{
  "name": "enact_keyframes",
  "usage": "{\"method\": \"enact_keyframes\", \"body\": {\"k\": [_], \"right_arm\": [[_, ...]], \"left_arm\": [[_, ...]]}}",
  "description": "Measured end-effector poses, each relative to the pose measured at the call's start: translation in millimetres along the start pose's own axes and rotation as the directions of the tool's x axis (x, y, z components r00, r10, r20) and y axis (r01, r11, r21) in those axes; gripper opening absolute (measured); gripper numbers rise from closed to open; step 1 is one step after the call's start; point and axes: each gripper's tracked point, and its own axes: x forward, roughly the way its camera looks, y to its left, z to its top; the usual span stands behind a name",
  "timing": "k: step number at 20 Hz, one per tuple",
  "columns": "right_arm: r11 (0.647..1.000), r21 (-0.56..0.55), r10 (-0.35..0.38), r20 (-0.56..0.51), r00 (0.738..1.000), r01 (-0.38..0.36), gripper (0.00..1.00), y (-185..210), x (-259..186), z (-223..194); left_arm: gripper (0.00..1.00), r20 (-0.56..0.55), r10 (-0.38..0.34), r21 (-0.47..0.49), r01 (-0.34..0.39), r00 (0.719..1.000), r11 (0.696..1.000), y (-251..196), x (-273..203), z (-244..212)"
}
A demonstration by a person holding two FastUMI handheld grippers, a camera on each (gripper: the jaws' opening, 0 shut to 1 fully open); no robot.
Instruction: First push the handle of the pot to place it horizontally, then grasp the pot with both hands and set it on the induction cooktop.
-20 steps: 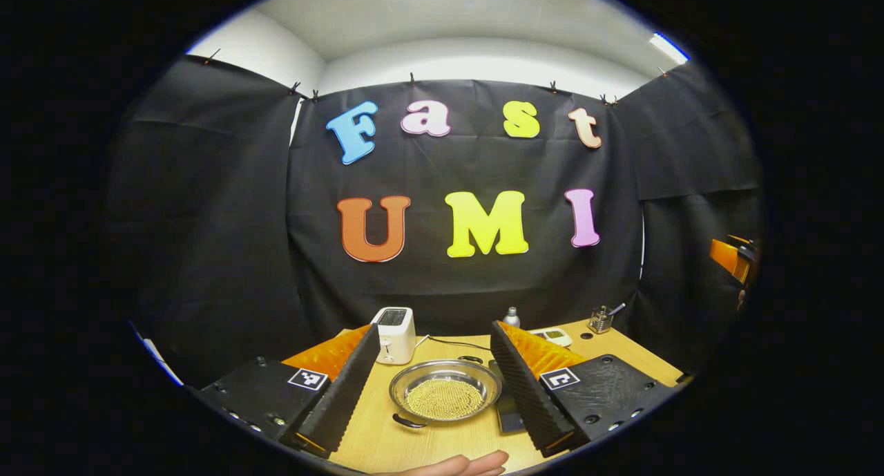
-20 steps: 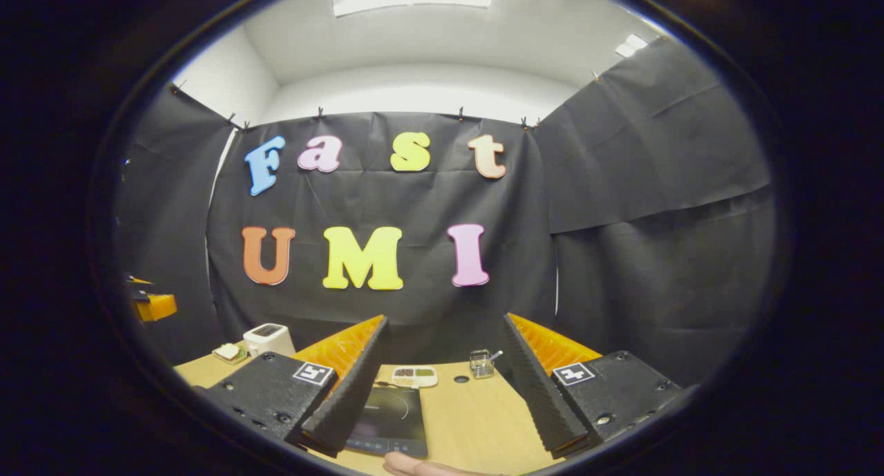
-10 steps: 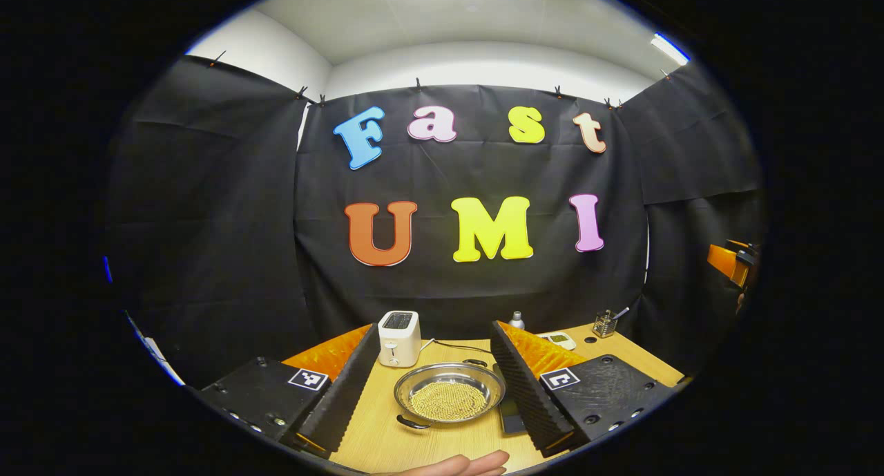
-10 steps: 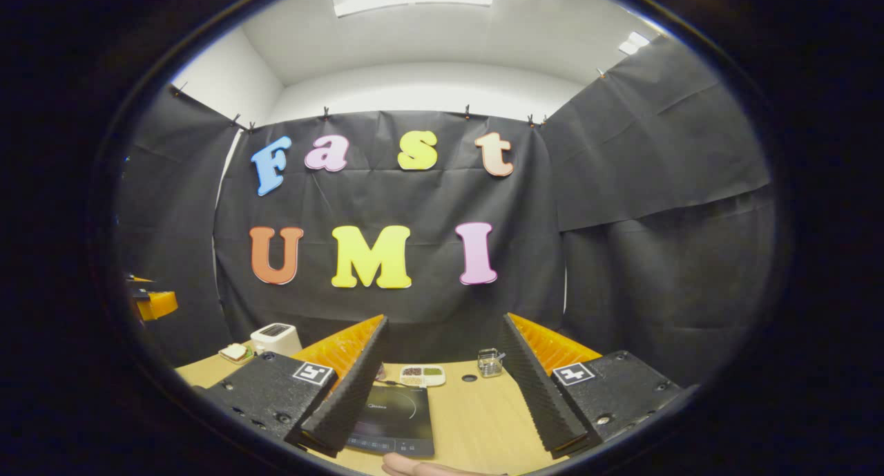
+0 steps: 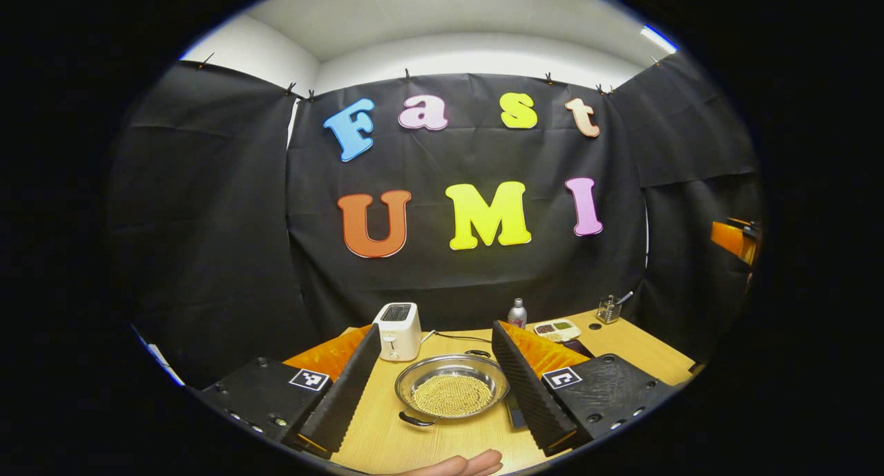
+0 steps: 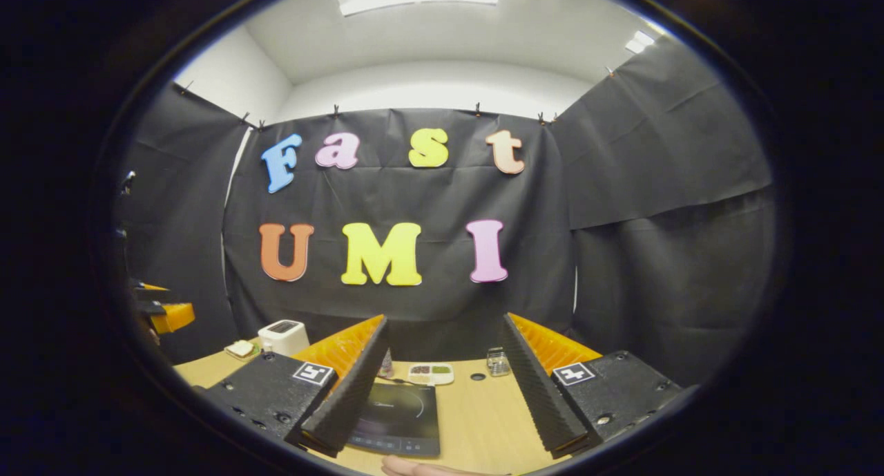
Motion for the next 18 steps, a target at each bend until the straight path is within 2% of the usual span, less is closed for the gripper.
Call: {"method": "enact_keyframes", "body": {"k": [2,4,5,6,7,8,9,11,12,13,14,16,17,18], "right_arm": [[1.000,0.004,0.002,0.001,1.000,-0.002,1.00,-2.1,1.7,0.2],[1.000,0.002,-0.005,0.000,1.000,0.005,1.00,-3.8,1.9,-0.9],[1.000,0.004,-0.005,-0.001,1.000,0.005,1.00,-3.2,2.1,-1.7],[1.000,0.004,-0.006,-0.003,1.000,0.006,1.00,-3.4,2.1,-2.4],[1.000,0.004,-0.008,-0.005,1.000,0.008,1.00,-4.5,3.1,-3.7],[1.000,0.003,-0.009,-0.006,1.000,0.009,1.00,-4.6,3.9,-3.8],[1.000,0.001,-0.009,-0.005,1.000,0.009,1.00,-4.7,4.0,-5.5],[1.000,-0.001,-0.008,-0.005,1.000,0.008,1.00,-3.9,5.2,-8.1],[1.000,-0.008,-0.004,-0.006,1.000,0.004,1.00,-3.1,6.0,-9.6],[1.000,-0.017,-0.005,-0.010,1.000,0.005,1.00,-4.1,6.9,-12.4],[1.000,-0.024,-0.009,-0.014,1.000,0.008,1.00,-5.4,8.1,-14.2],[0.999,-0.030,-0.012,-0.023,1.000,0.011,1.00,-4.8,11.2,-18.8],[0.999,-0.036,-0.006,-0.029,1.000,0.005,1.00,-3.1,11.2,-23.2],[0.999,-0.037,-0.001,-0.029,1.000,0.000,1.00,-1.2,11.0,-24.5]], "left_arm": [[0.96,-0.043,-0.040,-0.027,0.039,0.998,0.999,-11.2,4.1,-17.9],[0.88,-0.076,-0.066,-0.049,0.063,0.995,0.997,-14.6,8.7,-33.1],[0.87,-0.094,-0.074,-0.047,0.069,0.993,0.996,-15.3,12.3,-41.3],[0.72,-0.109,-0.091,-0.047,0.086,0.990,0.995,-17.8,12.8,-48.6],[0.80,-0.112,-0.120,-0.053,0.115,0.986,0.992,-24.9,13.9,-52.0],[0.66,-0.132,-0.146,-0.051,0.140,0.980,0.989,-30.8,15.6,-61.0],[0.58,-0.151,-0.157,-0.052,0.151,0.976,0.987,-30.7,16.3,-71.6],[0.50,-0.189,-0.155,-0.040,0.150,0.970,0.988,-30.2,20.8,-89.0],[0.50,-0.214,-0.162,-0.023,0.161,0.963,0.987,-32.3,25.1,-101.9],[0.33,-0.245,-0.163,-0.016,0.164,0.956,0.986,-32.6,26.4,-115.7],[0.10,-0.270,-0.168,-0.016,0.170,0.948,0.985,-32.0,27.4,-128.4],[0.12,-0.328,-0.148,-0.010,0.153,0.933,0.988,-24.2,36.3,-153.5],[0.21,-0.351,-0.123,-0.013,0.127,0.928,0.992,-19.8,40.7,-166.4],[0.00,-0.369,-0.121,-0.016,0.124,0.921,0.992,-18.9,45.6,-175.1]]}}
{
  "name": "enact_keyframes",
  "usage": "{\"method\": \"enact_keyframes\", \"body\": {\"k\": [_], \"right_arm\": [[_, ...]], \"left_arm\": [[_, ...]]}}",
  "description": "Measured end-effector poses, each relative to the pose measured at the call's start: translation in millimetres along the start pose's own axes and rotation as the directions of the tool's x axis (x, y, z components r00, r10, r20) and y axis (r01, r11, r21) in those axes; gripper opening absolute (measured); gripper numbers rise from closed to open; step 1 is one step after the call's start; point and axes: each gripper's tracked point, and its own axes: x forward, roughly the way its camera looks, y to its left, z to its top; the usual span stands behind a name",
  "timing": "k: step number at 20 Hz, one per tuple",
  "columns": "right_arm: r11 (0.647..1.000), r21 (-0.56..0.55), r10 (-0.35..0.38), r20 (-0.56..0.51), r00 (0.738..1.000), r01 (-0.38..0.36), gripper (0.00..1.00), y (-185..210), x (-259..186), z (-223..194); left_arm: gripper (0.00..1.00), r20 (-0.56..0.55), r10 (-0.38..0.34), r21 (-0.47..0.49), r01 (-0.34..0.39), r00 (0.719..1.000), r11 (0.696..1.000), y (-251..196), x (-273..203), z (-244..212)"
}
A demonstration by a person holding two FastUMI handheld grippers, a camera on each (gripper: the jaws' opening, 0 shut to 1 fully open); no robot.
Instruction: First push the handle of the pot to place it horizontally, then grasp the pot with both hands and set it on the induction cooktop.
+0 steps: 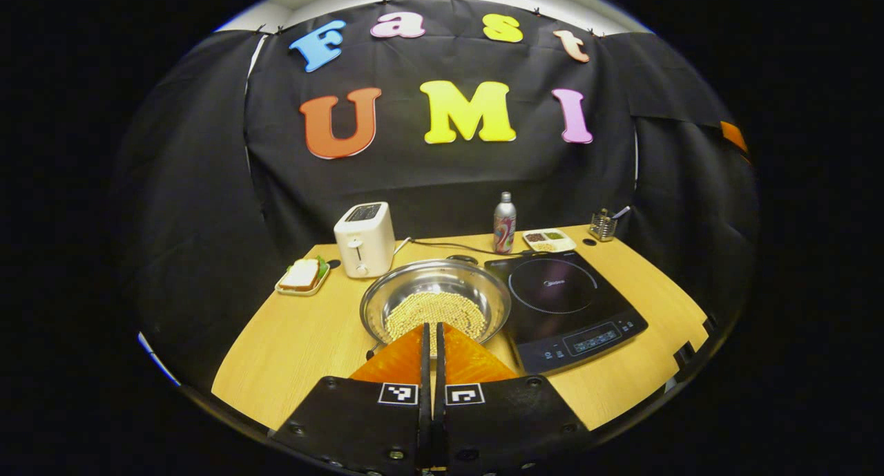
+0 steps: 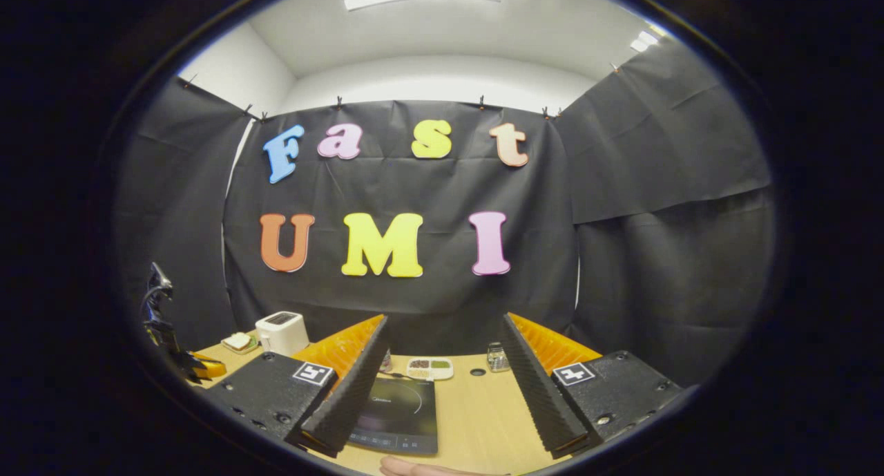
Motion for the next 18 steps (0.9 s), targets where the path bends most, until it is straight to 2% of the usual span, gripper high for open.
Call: {"method": "enact_keyframes", "body": {"k": [5,9,18], "right_arm": [[0.999,-0.015,0.032,-0.002,0.999,-0.032,1.00,10.0,-2.1,-6.0],[0.999,-0.017,0.051,-0.015,0.999,-0.051,1.00,15.5,-1.2,-9.1],[0.999,-0.023,0.046,-0.038,0.998,-0.047,1.00,12.4,9.5,-25.3]], "left_arm": [[0.00,-0.134,-0.038,-0.046,0.032,0.990,0.998,-4.4,32.6,-44.8],[0.00,-0.240,-0.061,-0.077,0.043,0.969,0.996,-7.8,53.0,-76.3],[0.00,-0.325,-0.061,-0.095,0.031,0.944,0.995,3.8,77.7,-100.9]]}}
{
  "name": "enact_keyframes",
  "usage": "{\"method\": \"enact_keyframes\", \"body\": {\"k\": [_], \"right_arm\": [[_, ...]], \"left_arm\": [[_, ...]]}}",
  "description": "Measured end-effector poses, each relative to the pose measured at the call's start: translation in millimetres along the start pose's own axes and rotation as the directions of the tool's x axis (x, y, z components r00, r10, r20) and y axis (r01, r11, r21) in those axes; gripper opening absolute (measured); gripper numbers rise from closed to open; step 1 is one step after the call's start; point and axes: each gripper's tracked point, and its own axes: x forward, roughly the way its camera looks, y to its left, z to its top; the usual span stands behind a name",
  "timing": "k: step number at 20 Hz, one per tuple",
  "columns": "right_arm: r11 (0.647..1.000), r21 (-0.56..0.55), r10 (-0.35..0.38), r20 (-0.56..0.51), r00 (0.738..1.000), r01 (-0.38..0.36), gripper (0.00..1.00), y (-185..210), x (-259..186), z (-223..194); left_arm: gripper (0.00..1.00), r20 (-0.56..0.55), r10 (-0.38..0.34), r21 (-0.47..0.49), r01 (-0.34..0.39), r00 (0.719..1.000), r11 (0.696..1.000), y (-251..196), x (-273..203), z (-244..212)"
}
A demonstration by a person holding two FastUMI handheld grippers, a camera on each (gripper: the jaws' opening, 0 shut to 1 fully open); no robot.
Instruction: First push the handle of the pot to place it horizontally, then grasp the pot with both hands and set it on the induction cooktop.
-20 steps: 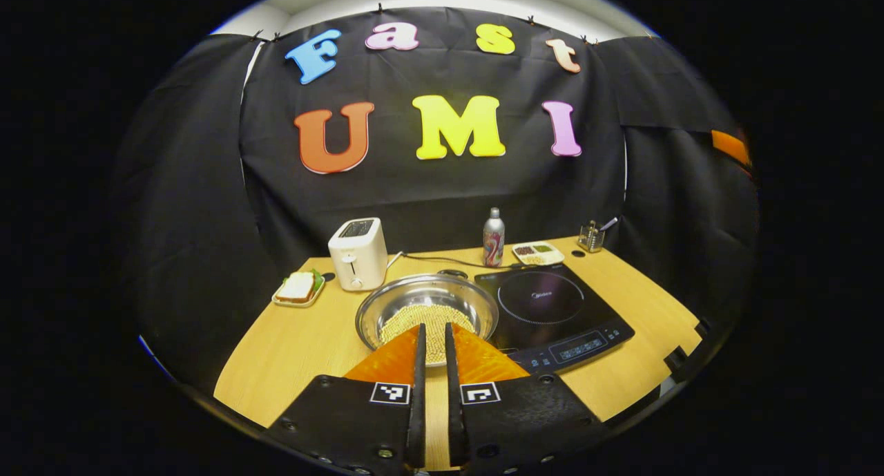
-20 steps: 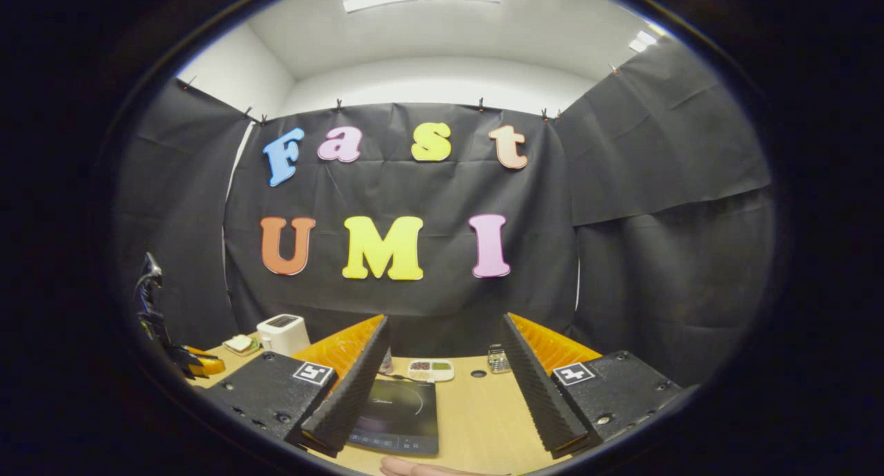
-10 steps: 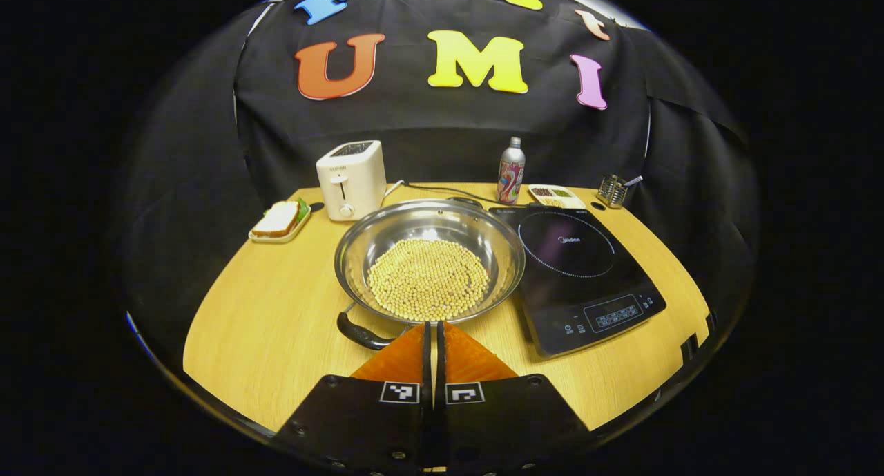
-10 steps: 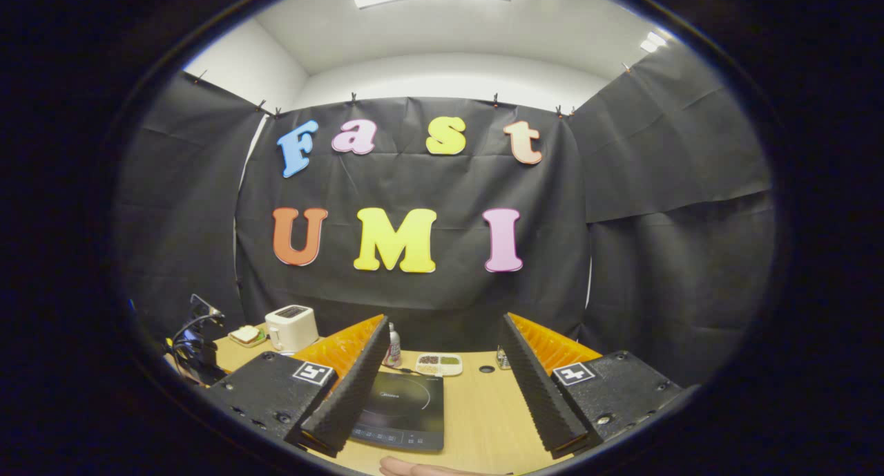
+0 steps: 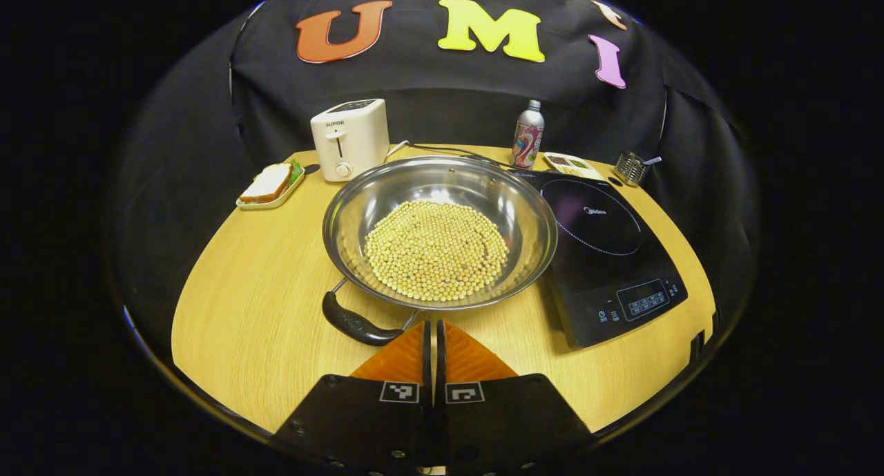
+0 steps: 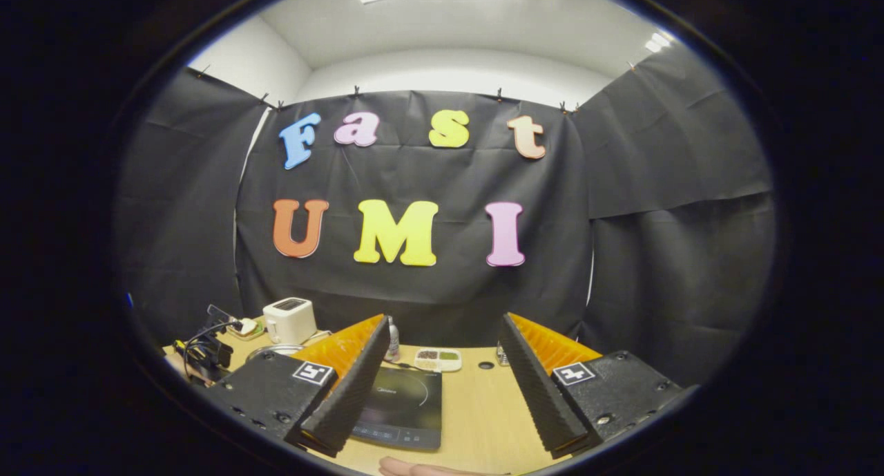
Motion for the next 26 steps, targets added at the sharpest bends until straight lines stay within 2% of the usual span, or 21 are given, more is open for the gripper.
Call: {"method": "enact_keyframes", "body": {"k": [7,13,21,26], "right_arm": [[1.000,0.023,0.001,-0.029,1.000,0.000,1.00,-4.0,17.4,-12.2],[0.999,0.052,0.015,-0.044,0.999,-0.013,1.00,1.1,28.6,-12.6],[0.999,0.030,0.021,-0.058,0.998,-0.020,1.00,11.0,53.5,-10.2],[0.999,0.032,0.005,-0.070,0.998,-0.003,1.00,8.9,71.1,-7.9]], "left_arm": [[0.00,0.002,0.013,-0.023,-0.013,1.000,1.000,21.9,1.2,0.6],[0.00,0.002,0.022,-0.081,-0.021,1.000,0.997,52.2,7.0,9.0],[0.00,0.002,-0.012,-0.162,0.012,1.000,0.987,85.6,17.1,31.8],[0.00,-0.009,-0.015,-0.138,0.013,1.000,0.990,99.2,31.1,37.5]]}}
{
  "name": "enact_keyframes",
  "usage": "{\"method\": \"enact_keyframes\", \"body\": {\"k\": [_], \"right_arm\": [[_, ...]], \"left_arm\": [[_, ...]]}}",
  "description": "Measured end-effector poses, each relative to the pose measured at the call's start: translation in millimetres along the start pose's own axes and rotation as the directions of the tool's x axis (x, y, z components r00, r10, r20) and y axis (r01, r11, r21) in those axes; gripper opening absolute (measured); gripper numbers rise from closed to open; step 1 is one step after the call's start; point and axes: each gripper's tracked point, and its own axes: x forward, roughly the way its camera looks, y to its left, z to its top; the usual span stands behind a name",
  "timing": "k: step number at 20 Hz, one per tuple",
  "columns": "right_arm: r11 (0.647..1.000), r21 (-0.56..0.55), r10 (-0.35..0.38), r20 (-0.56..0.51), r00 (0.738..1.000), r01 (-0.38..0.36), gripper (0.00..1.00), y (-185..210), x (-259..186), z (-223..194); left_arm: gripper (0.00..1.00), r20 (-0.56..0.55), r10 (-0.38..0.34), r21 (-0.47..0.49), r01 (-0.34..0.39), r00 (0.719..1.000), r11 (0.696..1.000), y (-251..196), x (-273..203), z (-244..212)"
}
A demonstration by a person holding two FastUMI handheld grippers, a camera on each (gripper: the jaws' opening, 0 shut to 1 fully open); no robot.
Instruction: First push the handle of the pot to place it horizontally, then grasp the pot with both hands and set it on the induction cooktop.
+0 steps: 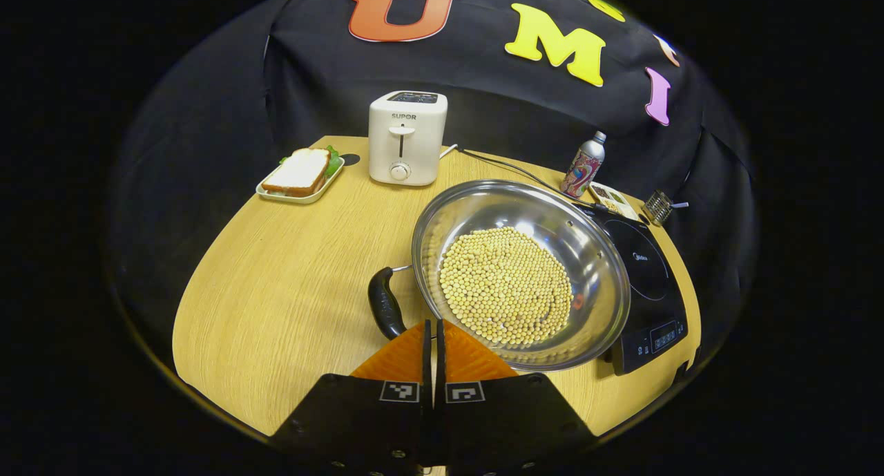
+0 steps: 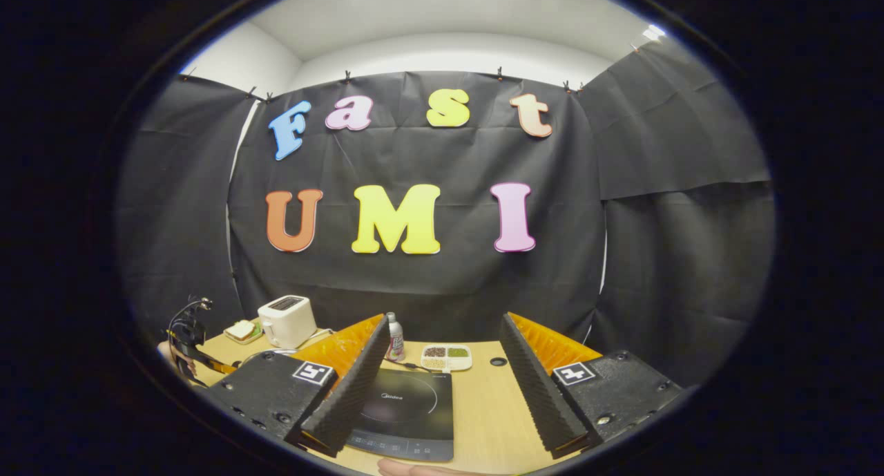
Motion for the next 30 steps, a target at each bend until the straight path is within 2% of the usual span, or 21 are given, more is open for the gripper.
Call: {"method": "enact_keyframes", "body": {"k": [15,16,17,18,21,23,24,25,26,27,30], "right_arm": [[1.000,0.013,0.000,-0.063,0.998,0.001,1.00,13.5,38.7,-20.8],[1.000,0.016,-0.002,-0.066,0.998,0.003,1.00,14.7,39.8,-22.1],[1.000,0.020,-0.003,-0.070,0.998,0.005,1.00,16.9,41.9,-25.3],[1.000,0.021,-0.002,-0.074,0.997,0.004,1.00,19.4,43.3,-27.4],[1.000,0.015,-0.003,-0.092,0.996,0.004,1.00,28.1,46.4,-39.1],[1.000,0.021,-0.005,-0.108,0.994,0.007,1.00,35.7,50.1,-50.1],[1.000,0.026,0.002,-0.122,0.993,0.002,1.00,41.8,52.5,-56.2],[1.000,0.030,0.012,-0.137,0.990,-0.008,1.00,48.9,53.7,-64.0],[0.999,0.038,0.024,-0.155,0.988,-0.018,1.00,55.1,56.6,-70.6],[0.998,0.047,0.039,-0.171,0.985,-0.031,1.00,61.9,59.7,-77.2],[0.997,0.064,0.062,-0.210,0.976,-0.050,1.00,79.2,73.1,-94.8]], "left_arm": [[0.00,-0.017,0.038,0.011,-0.038,0.999,0.999,25.5,29.2,31.1],[0.10,-0.023,0.040,0.010,-0.039,0.999,0.999,25.6,30.4,32.1],[0.10,-0.022,0.041,0.018,-0.041,0.999,0.999,24.7,30.5,34.1],[0.00,-0.020,0.045,0.024,-0.044,0.999,0.999,25.6,29.0,35.1],[0.00,0.026,0.078,0.037,-0.079,0.997,0.996,32.4,21.8,45.3],[0.01,0.059,0.062,0.031,-0.064,0.996,0.997,27.0,15.5,52.4],[0.05,0.073,0.053,0.029,-0.055,0.996,0.998,22.1,7.7,54.5],[0.20,0.091,0.053,0.028,-0.055,0.995,0.998,21.3,4.1,56.8],[0.21,0.111,0.048,0.039,-0.052,0.993,0.998,18.9,-0.5,60.2],[0.30,0.122,0.038,0.048,-0.044,0.992,0.998,15.9,-3.9,60.9],[0.98,0.146,0.019,0.065,-0.028,0.989,0.997,8.4,-11.7,62.7]]}}
